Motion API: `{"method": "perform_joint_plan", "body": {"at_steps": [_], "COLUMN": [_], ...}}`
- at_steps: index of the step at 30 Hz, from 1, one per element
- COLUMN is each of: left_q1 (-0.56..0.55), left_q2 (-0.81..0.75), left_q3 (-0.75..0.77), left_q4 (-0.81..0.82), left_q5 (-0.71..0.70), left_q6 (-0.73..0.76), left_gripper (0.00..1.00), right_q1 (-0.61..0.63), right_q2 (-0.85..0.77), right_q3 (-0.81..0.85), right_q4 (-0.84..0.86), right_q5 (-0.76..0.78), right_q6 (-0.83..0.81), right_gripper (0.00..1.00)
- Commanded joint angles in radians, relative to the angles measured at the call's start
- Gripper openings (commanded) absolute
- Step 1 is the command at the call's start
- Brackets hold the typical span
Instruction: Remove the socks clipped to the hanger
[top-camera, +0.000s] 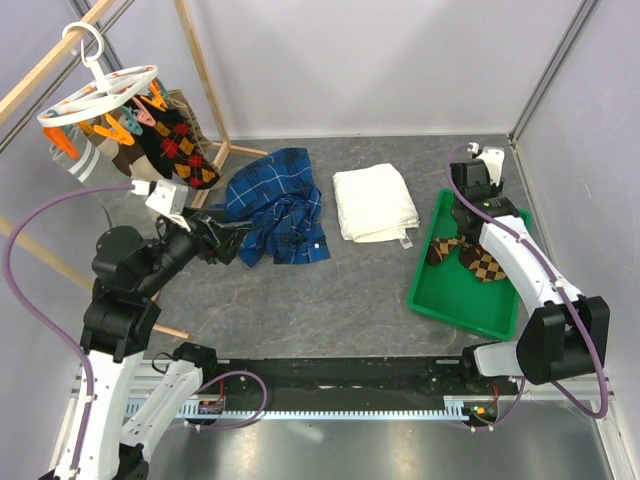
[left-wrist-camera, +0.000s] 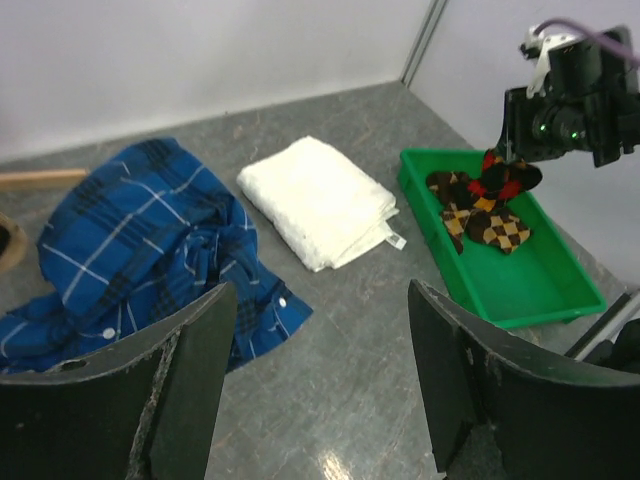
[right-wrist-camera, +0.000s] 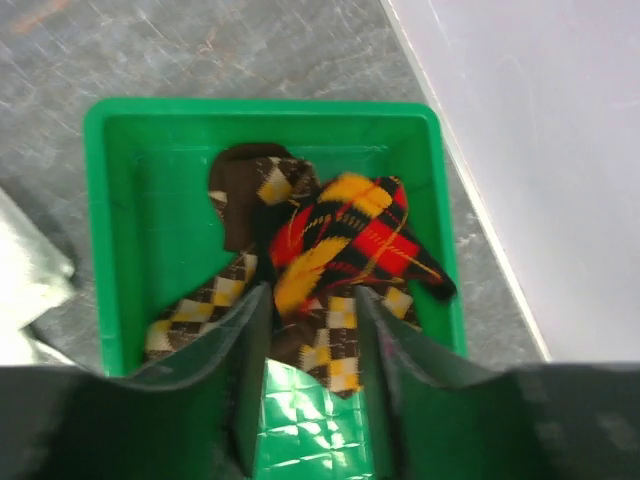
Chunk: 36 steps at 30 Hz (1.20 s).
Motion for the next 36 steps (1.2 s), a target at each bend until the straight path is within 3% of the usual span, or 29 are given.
{"method": "perform_joint_plan", "body": {"at_steps": [1,9,13,17,18,21,24,27,29,36], "left_q1": [-0.007,-0.009,-0.009,-0.009,-0.009,-0.009,-0.009,-0.009,-0.009,-0.009], "left_q2": [-0.015,0.012,0.049,0.107,0.121,0.138,0.126,0.112,0.12,0.29], "left_q3": [-0.065,-0.148,-0.168,-0.167,-0.167,-0.178,-0.217,-0.256,-0.274,-0.195], "left_q4": [0.066,0.101,0.095,0.081,0.086,0.104,0.125,0.144,0.2,0.337], "left_q5": [0.018,-0.07,-0.174,-0.285,-0.294,-0.305,-0.343,-0.549,-0.61,-0.783], "left_q6": [-0.046,-0.048,-0.048,-0.06,-0.066,-0.081,-0.088,-0.08,-0.054,0.04], "left_gripper": [0.76,0.76,0.75,0.73,0.71,0.7,0.7,0.7,0.7,0.7], "right_q1": [0.004,0.002,0.01,0.137,0.166,0.278,0.376,0.465,0.501,0.531], "right_q2": [-0.045,-0.053,-0.083,-0.119,-0.114,-0.049,0.065,0.18,0.215,0.156], "right_q3": [0.059,0.041,0.016,-0.01,-0.02,0.01,0.118,0.279,0.331,0.247], "right_q4": [0.056,0.109,0.207,0.39,0.508,0.721,0.826,0.791,0.796,0.845], "right_q5": [-0.013,-0.118,-0.433,-0.583,-0.613,-0.665,-0.727,-0.718,-0.708,-0.722], "right_q6": [0.074,0.045,0.04,0.0,-0.006,-0.007,-0.035,-0.073,-0.067,-0.084], "right_gripper": [0.5,0.47,0.46,0.46,0.47,0.47,0.48,0.49,0.49,0.51]}}
